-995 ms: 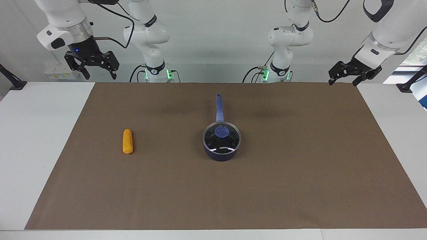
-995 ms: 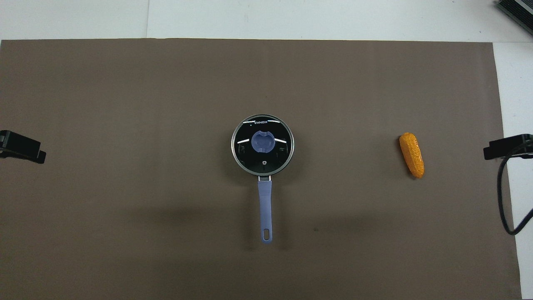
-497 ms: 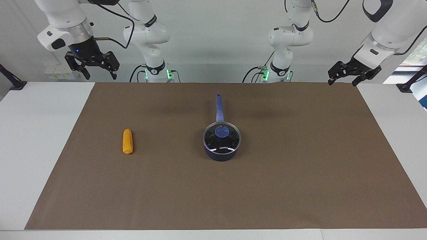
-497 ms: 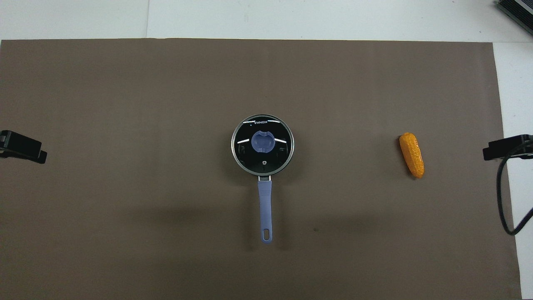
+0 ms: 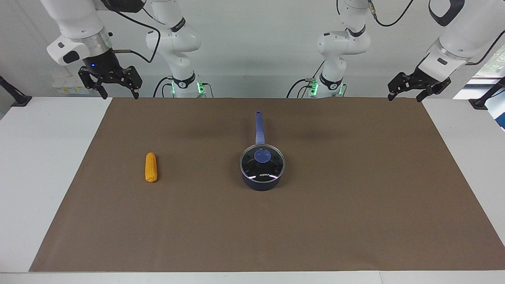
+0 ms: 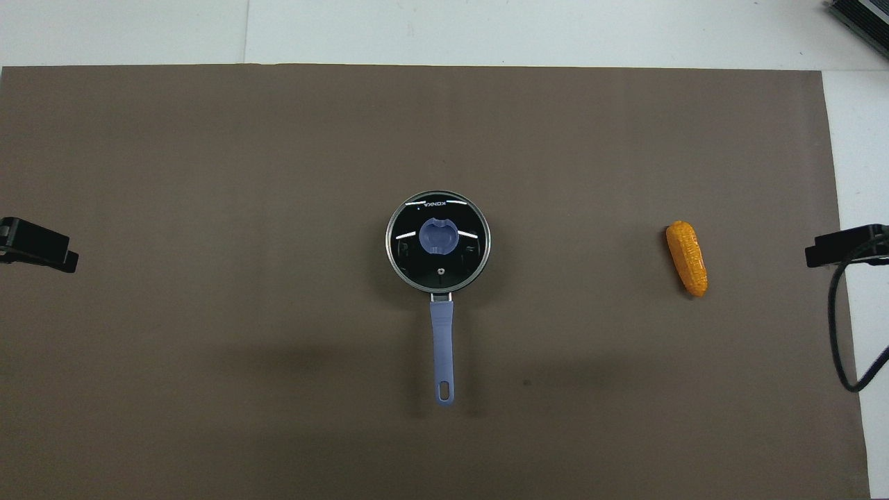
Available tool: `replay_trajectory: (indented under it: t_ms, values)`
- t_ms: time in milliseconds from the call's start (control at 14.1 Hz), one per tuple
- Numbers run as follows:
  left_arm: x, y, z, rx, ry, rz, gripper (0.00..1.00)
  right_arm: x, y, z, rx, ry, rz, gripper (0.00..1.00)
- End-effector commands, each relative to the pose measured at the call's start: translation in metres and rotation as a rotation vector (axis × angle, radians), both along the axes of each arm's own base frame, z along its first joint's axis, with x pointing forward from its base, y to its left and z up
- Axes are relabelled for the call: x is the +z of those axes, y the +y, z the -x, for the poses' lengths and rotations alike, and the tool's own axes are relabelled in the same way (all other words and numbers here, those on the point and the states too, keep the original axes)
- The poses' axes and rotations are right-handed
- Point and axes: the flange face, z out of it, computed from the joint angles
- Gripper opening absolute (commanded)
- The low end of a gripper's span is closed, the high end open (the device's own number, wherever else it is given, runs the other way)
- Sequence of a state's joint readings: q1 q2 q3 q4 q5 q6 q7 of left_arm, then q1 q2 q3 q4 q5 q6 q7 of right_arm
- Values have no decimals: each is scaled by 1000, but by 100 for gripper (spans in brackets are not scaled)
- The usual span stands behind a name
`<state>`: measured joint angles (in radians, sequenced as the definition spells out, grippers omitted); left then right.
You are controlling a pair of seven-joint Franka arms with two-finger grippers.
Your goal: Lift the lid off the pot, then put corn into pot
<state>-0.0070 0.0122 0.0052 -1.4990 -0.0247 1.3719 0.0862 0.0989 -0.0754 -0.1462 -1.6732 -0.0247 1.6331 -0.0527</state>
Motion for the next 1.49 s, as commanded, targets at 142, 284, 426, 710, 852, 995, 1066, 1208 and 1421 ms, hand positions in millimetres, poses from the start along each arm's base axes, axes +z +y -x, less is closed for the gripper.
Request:
replay_trajectory:
  t_ms: [142,284,426,710,852,995,1066,1208,1421]
  values:
    - [2,-1,5,-12,2,-2,100,-95,-1,-29,199,25,5,100]
    - [-3,-2,4,-13,6,-2,100,-142,-1,-45,307,35,14,100]
    - [-13,-18,3,-40,0,-2,100,-180,-2,-57,388,25,26,100]
    - [-42,-66,2,-114,-30,-2,100,-232,-3,-64,441,64,28,100]
    - [-53,-97,0,-157,-56,2,100,-260,-3,-63,456,74,29,100]
    - [-65,-127,-1,-185,-67,2,100,-288,-5,-66,459,92,31,100]
    - [-69,-142,0,-200,-71,2,100,-299,-4,-66,461,92,33,100]
    - [-77,-169,3,-203,-86,7,100,-314,-4,-60,464,79,36,100]
    - [-101,-213,5,-264,-76,9,100,-325,-4,-58,465,76,39,100]
